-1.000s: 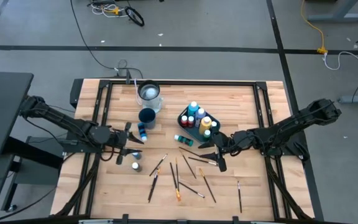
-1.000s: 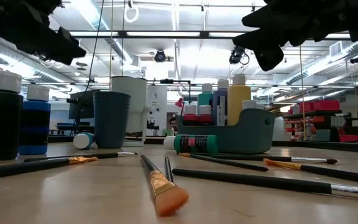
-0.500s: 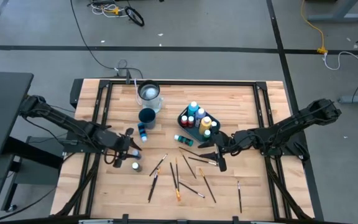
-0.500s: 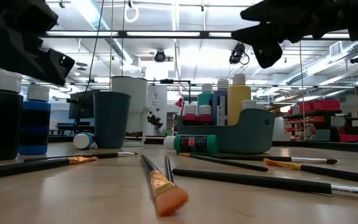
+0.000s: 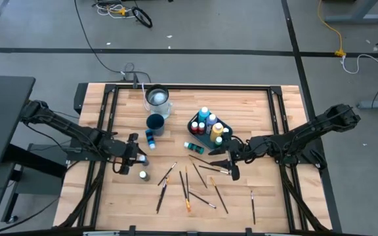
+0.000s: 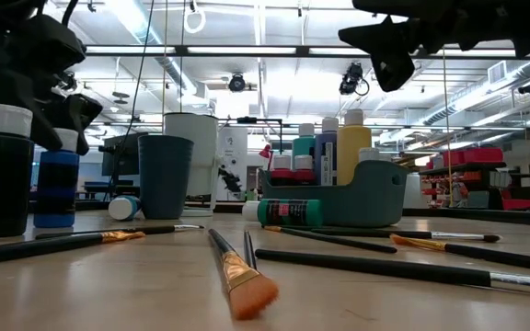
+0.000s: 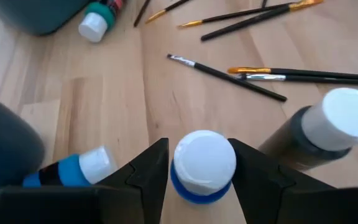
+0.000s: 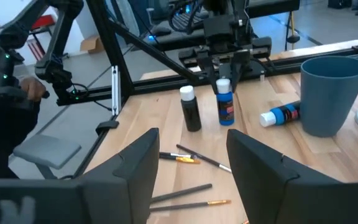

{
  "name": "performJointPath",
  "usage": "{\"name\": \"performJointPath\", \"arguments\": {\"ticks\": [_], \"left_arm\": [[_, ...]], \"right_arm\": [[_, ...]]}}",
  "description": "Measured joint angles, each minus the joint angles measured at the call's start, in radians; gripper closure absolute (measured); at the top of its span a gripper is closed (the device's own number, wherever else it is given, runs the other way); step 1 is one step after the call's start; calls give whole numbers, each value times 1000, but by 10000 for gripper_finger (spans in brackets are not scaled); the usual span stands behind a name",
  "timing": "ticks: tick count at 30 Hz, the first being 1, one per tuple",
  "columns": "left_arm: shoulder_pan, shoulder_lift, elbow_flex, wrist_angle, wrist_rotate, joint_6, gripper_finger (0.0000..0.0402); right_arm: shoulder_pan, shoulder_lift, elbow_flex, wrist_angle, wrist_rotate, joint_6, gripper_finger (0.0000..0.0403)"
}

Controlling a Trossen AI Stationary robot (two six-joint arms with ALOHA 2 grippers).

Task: Pick & Place Paint Supplies
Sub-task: Put the blue paint bottle into the blue bin

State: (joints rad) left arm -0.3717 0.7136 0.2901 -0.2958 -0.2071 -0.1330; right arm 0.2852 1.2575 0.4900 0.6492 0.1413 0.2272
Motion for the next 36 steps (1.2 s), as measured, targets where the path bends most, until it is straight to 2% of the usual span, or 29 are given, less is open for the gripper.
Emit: {"name": "performJointPath", "arguments": {"ticks": [5,10,14,20,23,27,32,36], "left_arm": [[0,1,0,12,-12,28,271],[0,1,0,74,-96,34,274],[0,2,8,260,-143,60,274],[15,42,13,634,-127,164,273],[37,112,64,662,-99,173,273],[82,265,180,659,-112,191,273],[148,459,358,663,-252,89,272],[190,609,468,662,-187,99,273]], "right_arm": [[0,0,0,3,0,0,213],[0,0,0,2,0,0,213],[0,0,0,2,19,-8,213],[0,0,0,1,126,-8,213],[-1,0,0,0,138,-8,213],[0,0,0,-5,130,-8,213],[0,0,0,-10,131,-8,213],[0,0,0,-2,133,-67,213]]}}
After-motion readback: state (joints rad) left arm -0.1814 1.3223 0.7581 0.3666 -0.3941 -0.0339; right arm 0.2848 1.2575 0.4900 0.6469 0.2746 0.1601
